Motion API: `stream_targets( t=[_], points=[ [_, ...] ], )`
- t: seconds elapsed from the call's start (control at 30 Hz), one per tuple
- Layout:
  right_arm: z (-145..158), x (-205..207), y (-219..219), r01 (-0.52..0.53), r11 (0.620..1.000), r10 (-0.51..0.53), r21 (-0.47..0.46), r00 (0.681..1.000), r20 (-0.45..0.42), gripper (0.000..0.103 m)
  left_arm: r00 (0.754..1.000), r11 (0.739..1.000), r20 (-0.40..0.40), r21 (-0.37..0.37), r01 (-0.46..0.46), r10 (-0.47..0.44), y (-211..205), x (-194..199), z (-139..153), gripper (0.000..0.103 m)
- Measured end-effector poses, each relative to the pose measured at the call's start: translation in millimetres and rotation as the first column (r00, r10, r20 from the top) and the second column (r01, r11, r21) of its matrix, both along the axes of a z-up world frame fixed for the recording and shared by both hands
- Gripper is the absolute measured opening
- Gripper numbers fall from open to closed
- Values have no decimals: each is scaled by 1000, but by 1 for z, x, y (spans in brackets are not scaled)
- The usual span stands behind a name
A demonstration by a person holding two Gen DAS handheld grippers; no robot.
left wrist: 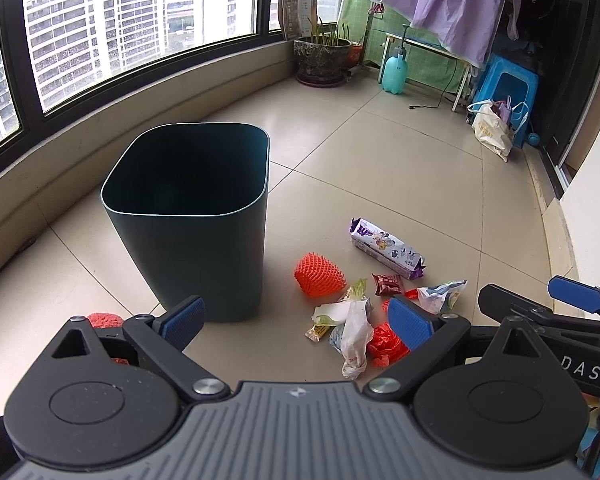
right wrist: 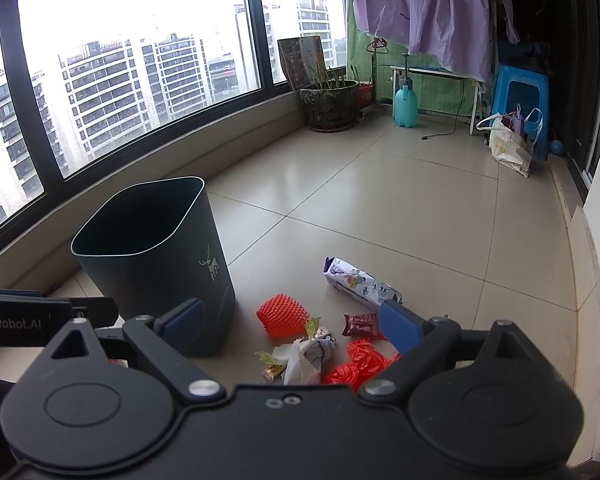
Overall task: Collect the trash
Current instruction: 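Move both tools toward the dark green bin and trash pile, then grasp the bin rim with the left gripper while the right approaches the orange net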
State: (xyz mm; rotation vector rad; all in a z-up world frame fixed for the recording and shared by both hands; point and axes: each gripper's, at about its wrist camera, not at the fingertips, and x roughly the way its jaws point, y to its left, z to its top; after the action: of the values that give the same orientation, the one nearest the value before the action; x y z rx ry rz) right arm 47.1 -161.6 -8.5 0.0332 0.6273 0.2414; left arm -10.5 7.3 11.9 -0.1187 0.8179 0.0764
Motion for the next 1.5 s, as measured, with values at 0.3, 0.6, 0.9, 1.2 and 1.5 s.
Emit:
stream_targets(
  t=[0.3, 0.6, 0.9, 1.2, 1.5],
  points=[
    [5, 3, 4, -27, 999, 27, -26, 1000, -13, 94, 999, 1000, -32, -8, -4, 3, -2, 7, 6, 99],
    [43, 50, 5, -126, 983, 127, -132, 992, -7, 94, 997, 999, -78, 35, -24, 27, 29, 51, 29, 99],
    [50, 132, -8, -117, 978, 102, -174, 991, -89, 94, 996, 994, -86, 110, -28, 37, 65, 107, 38, 99],
    [19, 219, -25, -72, 978, 32, -196, 979, -201, 94, 978, 989, -155, 68, -131, 140, 153, 169, 16, 98],
    [-54, 263, -40, -76, 964, -15, -255, 941, -338, 90, 944, 971, -233, 103, -215, 233, 214, 218, -32, 98]
  ],
)
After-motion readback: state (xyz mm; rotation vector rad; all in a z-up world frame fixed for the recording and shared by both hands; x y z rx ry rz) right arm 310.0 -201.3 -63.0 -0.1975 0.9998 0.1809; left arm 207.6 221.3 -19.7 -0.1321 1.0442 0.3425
